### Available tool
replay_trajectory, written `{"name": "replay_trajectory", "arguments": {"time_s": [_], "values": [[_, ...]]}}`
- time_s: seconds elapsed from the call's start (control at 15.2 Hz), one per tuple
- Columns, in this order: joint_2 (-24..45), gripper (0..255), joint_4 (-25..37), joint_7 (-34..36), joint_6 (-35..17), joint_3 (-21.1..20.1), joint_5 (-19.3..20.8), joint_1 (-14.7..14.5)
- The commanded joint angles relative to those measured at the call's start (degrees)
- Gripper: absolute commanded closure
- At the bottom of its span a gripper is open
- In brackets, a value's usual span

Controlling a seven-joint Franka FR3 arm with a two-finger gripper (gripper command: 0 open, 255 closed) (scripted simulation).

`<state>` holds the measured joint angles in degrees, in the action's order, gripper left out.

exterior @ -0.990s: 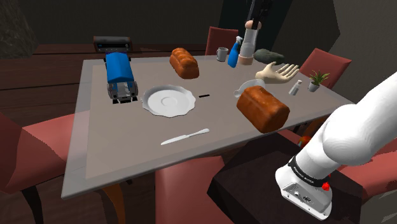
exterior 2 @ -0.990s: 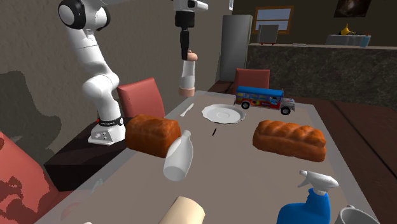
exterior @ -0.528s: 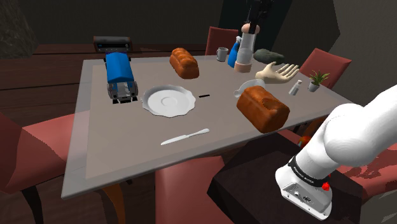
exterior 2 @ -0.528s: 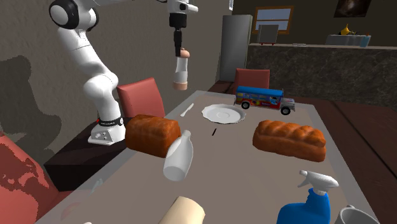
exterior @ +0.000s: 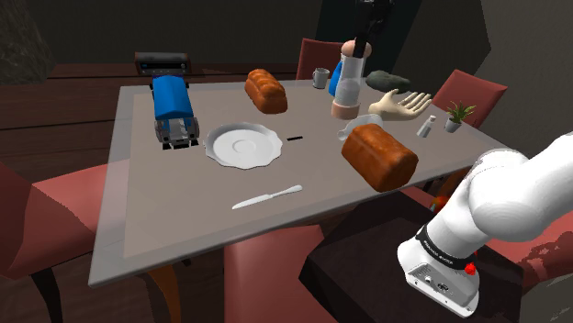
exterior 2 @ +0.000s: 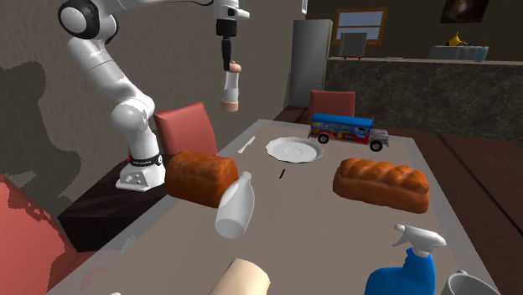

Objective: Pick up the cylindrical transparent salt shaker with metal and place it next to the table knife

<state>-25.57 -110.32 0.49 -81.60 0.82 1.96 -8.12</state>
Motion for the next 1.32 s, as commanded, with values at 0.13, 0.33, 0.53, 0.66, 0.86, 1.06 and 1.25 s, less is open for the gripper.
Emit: {"name": "replay_trajectory", "arguments": {"time_s": [0.13,0.33,0.53,0.66,0.86,1.06,1.25], "values": [[-2.1,255,-1.6,5.9,0.6,-4.3,-2.3,-1.8],[-2.9,255,-2.0,10.1,0.9,-7.4,-4.1,-3.1],[-3.4,255,-3.0,13.0,0.4,-9.6,-5.3,-4.0],[-3.9,255,-5.0,13.0,-1.1,-9.6,-5.4,-4.0],[-4.6,255,-7.9,12.9,-3.3,-9.7,-5.5,-4.1],[-5.2,255,-10.8,12.9,-5.6,-9.8,-5.6,-4.2],[-5.7,255,-13.5,12.8,-7.8,-9.9,-5.8,-4.2]]}}
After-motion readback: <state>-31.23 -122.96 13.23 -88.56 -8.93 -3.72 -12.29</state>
